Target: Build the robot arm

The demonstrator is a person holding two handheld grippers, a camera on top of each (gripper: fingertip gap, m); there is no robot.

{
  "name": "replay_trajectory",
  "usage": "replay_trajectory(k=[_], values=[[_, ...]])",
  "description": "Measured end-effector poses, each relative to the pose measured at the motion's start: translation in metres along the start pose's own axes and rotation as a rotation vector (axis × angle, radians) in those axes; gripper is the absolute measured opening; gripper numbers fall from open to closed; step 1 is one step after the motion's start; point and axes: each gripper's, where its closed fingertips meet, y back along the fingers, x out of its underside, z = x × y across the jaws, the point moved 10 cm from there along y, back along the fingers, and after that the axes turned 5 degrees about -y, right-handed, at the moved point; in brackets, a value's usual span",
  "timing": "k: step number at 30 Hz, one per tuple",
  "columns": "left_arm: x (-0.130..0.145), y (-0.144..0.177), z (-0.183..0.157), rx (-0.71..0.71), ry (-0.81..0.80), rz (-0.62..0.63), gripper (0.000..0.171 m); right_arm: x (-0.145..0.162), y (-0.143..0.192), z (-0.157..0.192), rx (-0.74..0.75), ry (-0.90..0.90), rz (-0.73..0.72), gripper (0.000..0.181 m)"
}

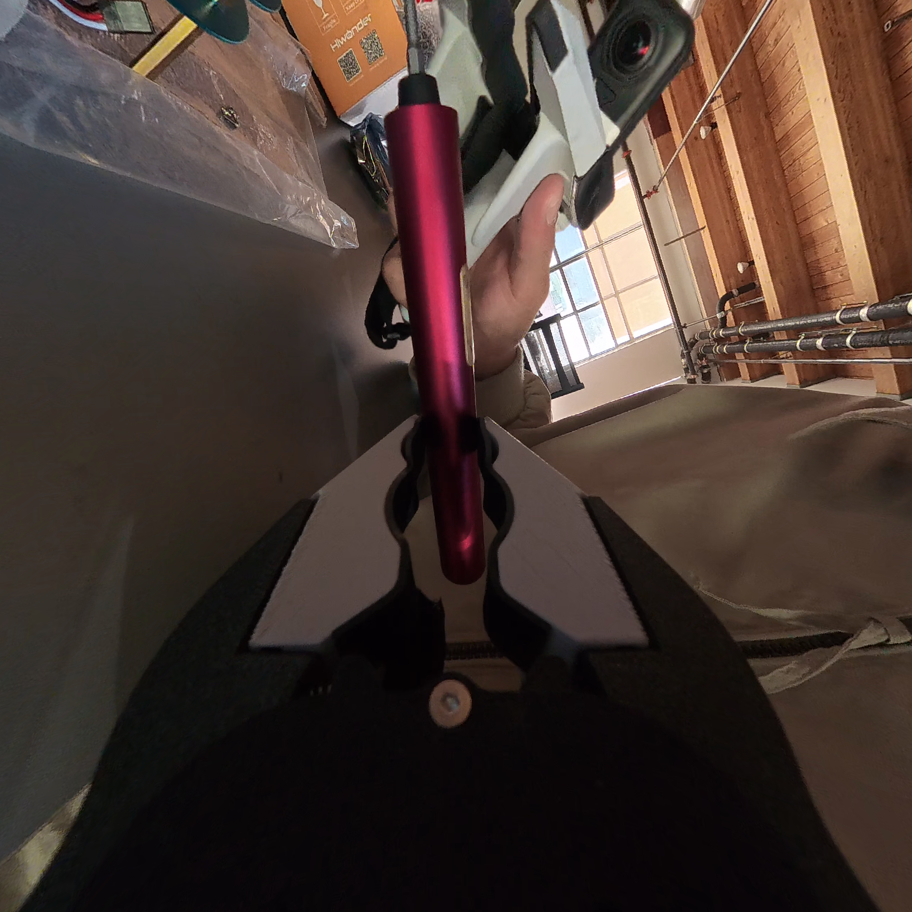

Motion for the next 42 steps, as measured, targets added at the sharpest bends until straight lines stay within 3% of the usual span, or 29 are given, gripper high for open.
replay_trajectory(k=[42], values=[[0.0015, -0.0046, -0.0007, 0.008, 0.003, 0.01, 0.019, 0.001, -0.0014, -0.0025, -0.02, -0.06, 0.027, 0.033]])
